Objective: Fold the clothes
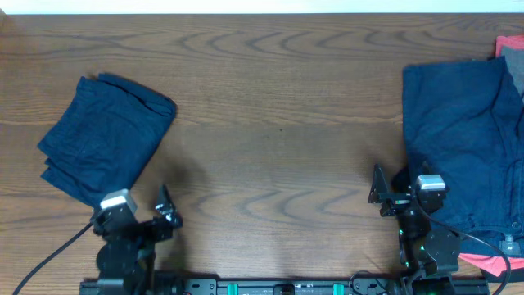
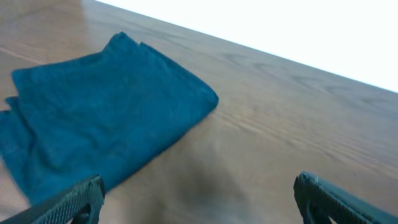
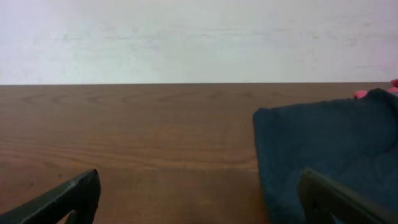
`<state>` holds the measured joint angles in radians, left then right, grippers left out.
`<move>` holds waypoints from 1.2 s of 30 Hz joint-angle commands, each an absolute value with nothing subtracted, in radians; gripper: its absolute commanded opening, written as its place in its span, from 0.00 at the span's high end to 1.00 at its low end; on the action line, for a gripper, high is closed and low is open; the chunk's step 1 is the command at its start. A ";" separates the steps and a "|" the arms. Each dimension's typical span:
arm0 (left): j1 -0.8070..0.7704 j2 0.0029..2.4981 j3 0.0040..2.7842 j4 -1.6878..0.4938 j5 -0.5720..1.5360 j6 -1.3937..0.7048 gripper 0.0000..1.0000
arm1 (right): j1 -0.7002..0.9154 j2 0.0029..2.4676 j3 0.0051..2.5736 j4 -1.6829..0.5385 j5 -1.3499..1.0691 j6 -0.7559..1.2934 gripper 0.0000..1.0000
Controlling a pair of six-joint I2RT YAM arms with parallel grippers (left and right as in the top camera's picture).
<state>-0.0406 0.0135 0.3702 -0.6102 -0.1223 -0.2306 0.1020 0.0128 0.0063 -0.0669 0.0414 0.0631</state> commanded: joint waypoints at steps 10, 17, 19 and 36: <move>-0.031 0.002 0.008 -0.061 -0.143 -0.218 0.02 | 0.104 0.007 0.006 -0.071 0.045 0.051 0.01; -0.031 0.002 0.004 -0.057 -0.143 -0.218 0.02 | 0.104 0.007 0.006 -0.071 0.044 0.051 0.01; -0.031 0.002 0.004 -0.057 -0.143 -0.218 0.02 | 0.104 0.007 0.006 -0.071 0.044 0.051 0.01; 0.028 0.001 0.004 -0.056 -0.143 -0.218 0.02 | 0.104 0.007 0.006 -0.071 0.044 0.051 0.01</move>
